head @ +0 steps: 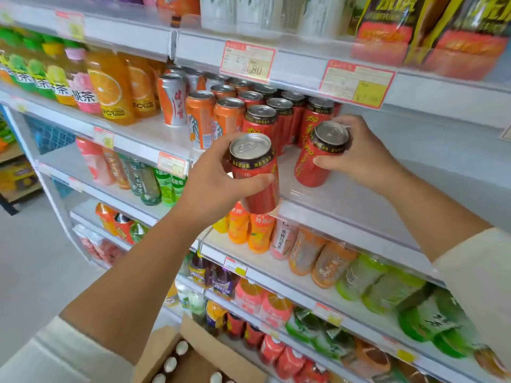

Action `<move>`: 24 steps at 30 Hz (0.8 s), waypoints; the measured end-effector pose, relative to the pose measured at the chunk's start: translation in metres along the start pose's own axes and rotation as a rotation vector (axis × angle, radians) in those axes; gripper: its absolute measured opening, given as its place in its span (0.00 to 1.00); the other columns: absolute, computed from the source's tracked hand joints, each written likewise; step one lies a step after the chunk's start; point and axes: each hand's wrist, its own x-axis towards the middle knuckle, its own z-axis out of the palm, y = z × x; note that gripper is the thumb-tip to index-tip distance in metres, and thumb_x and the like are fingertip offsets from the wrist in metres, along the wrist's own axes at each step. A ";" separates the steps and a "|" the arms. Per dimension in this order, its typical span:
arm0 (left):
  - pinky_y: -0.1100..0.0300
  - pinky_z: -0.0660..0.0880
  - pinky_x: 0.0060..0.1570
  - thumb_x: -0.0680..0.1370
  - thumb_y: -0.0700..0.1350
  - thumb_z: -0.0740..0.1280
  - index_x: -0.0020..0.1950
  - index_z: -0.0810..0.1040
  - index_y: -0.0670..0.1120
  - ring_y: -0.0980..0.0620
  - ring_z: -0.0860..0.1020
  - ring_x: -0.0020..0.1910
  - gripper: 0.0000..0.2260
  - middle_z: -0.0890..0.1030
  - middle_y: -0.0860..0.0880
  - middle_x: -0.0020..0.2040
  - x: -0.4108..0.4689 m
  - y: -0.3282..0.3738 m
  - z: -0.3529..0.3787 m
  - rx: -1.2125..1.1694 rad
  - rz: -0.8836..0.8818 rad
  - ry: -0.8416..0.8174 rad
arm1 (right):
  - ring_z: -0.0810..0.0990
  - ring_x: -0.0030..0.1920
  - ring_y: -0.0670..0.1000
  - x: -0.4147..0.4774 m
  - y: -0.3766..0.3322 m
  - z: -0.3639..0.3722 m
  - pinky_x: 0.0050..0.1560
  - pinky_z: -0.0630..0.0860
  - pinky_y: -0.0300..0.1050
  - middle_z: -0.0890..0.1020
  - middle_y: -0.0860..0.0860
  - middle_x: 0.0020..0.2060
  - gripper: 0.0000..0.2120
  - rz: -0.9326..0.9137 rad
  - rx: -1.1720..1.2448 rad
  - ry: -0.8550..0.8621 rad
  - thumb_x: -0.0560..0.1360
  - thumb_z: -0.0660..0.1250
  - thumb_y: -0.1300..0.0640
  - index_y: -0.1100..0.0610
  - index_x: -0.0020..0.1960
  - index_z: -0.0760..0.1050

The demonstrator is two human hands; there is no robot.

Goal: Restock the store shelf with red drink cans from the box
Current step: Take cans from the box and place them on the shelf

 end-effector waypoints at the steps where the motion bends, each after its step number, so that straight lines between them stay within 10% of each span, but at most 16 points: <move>1: 0.66 0.76 0.51 0.65 0.44 0.80 0.63 0.77 0.50 0.58 0.82 0.50 0.28 0.84 0.55 0.52 0.004 -0.002 0.002 0.007 0.003 0.007 | 0.78 0.56 0.47 0.010 0.007 0.000 0.62 0.73 0.46 0.79 0.46 0.55 0.32 0.016 0.008 -0.023 0.61 0.80 0.56 0.47 0.59 0.67; 6: 0.68 0.76 0.50 0.65 0.46 0.79 0.63 0.76 0.49 0.59 0.81 0.49 0.27 0.83 0.54 0.52 0.013 -0.010 0.007 0.036 0.011 0.015 | 0.79 0.56 0.45 0.044 0.029 0.000 0.66 0.72 0.54 0.81 0.45 0.54 0.25 0.056 0.181 -0.126 0.63 0.78 0.59 0.46 0.55 0.73; 12: 0.70 0.75 0.48 0.65 0.47 0.77 0.63 0.76 0.49 0.60 0.81 0.47 0.27 0.84 0.55 0.51 0.018 -0.010 0.008 0.045 0.012 0.015 | 0.76 0.57 0.44 0.030 0.044 0.034 0.59 0.72 0.41 0.76 0.45 0.59 0.42 0.147 0.181 -0.001 0.63 0.81 0.53 0.50 0.70 0.61; 24: 0.70 0.74 0.48 0.68 0.45 0.77 0.65 0.75 0.46 0.61 0.81 0.48 0.27 0.83 0.54 0.53 0.030 -0.014 0.001 0.032 0.041 -0.020 | 0.79 0.45 0.48 0.055 0.057 0.051 0.52 0.77 0.44 0.79 0.45 0.43 0.27 0.131 0.122 0.135 0.68 0.78 0.56 0.54 0.60 0.67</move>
